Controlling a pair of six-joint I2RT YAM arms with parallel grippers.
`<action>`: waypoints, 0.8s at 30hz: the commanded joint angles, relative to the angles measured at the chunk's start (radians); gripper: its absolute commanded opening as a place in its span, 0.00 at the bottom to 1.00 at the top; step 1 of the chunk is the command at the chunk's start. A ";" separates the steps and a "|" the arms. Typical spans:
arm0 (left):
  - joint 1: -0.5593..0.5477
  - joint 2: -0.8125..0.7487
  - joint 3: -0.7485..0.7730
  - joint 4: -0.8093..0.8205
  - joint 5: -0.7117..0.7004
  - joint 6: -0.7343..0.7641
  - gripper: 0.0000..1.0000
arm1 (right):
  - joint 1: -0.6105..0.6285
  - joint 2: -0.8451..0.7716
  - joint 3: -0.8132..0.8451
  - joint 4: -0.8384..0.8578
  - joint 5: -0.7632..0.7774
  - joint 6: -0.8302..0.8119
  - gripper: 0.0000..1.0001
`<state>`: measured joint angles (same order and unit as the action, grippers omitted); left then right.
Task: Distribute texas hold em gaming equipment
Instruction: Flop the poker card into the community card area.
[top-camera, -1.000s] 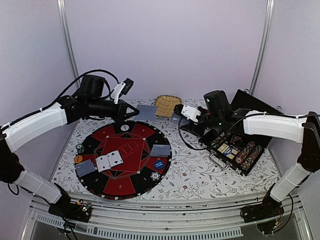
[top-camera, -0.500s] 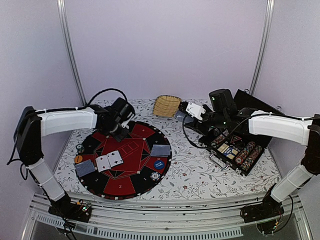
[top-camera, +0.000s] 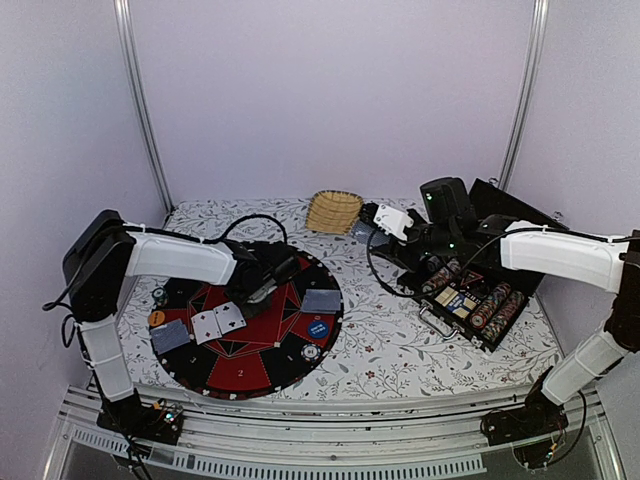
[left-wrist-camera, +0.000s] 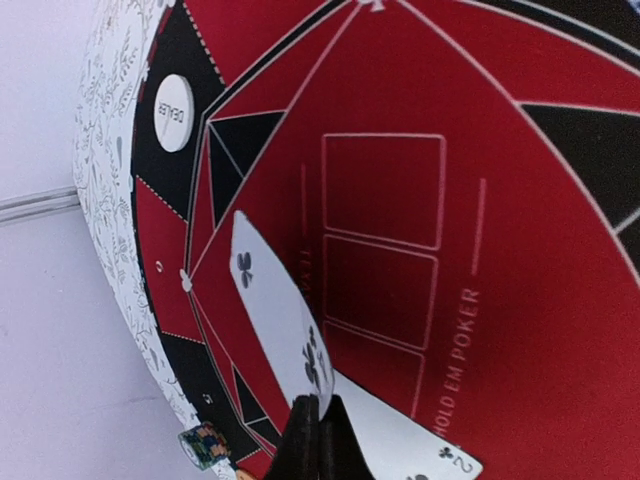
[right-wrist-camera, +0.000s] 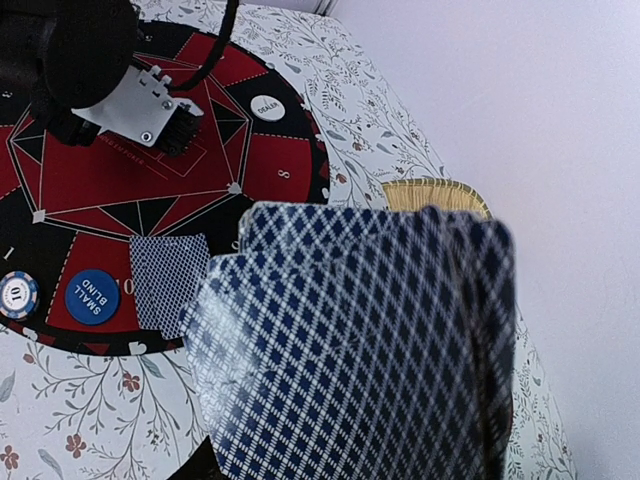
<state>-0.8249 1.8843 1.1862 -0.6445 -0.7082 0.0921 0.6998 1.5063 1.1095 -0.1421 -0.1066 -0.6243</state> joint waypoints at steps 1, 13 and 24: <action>-0.035 -0.002 -0.019 -0.027 0.098 -0.045 0.00 | -0.001 -0.036 -0.012 0.006 0.001 0.005 0.45; -0.041 -0.025 -0.034 -0.056 0.234 -0.089 0.00 | -0.001 -0.043 -0.017 0.008 0.003 0.005 0.45; -0.048 -0.032 -0.042 -0.031 0.266 -0.091 0.00 | -0.002 -0.047 -0.020 0.006 -0.004 0.006 0.45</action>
<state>-0.8532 1.8774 1.1538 -0.6777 -0.4679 0.0139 0.6998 1.4937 1.0992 -0.1493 -0.1070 -0.6243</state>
